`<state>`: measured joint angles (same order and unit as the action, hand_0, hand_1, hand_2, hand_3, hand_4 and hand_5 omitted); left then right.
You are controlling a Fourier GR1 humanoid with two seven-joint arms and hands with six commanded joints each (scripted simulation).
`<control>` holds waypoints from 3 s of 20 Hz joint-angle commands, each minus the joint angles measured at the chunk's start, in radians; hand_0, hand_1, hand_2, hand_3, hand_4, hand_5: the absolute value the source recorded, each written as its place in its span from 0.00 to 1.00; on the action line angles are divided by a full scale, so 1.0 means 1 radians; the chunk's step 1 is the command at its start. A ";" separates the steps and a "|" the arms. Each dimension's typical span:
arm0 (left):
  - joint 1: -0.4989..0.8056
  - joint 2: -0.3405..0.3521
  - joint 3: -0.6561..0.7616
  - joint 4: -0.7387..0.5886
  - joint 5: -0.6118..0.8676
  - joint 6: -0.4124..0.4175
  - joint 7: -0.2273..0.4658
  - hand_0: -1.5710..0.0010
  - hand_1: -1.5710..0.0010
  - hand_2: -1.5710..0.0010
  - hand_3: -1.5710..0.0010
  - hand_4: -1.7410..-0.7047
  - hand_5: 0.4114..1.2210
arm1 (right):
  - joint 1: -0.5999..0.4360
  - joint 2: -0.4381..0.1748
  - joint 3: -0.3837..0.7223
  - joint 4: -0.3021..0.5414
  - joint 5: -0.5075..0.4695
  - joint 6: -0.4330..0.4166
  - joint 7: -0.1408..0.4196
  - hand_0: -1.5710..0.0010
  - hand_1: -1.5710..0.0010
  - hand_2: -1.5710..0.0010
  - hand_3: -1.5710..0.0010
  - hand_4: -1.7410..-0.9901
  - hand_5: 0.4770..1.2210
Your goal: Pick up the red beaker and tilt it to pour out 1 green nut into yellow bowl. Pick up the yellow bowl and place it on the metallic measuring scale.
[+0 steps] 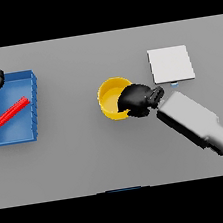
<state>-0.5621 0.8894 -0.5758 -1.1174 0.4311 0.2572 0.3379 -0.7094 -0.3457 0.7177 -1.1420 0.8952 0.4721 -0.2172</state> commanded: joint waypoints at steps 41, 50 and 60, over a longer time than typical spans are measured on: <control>0.008 0.014 -0.013 -0.063 -0.001 0.027 0.079 1.00 1.00 1.00 1.00 0.98 0.37 | -0.076 -0.171 -0.331 0.354 -0.045 -0.200 0.006 0.01 0.00 0.11 0.13 0.00 1.00; -0.009 0.013 -0.007 -0.036 0.000 0.008 0.078 1.00 1.00 1.00 1.00 0.97 0.38 | -0.083 -0.155 -0.354 0.418 -0.059 -0.176 -0.009 0.43 0.27 0.24 0.40 0.11 0.89; 0.009 0.010 -0.006 -0.045 0.007 0.008 0.055 1.00 1.00 1.00 1.00 0.98 0.35 | -0.104 -0.164 -0.330 0.450 -0.037 -0.142 -0.019 0.94 0.90 0.84 0.76 0.40 0.45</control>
<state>-0.5524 0.8986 -0.5826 -1.1629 0.4384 0.2648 0.3921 -0.8134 -0.5091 0.3877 -0.6918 0.8582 0.3305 -0.2358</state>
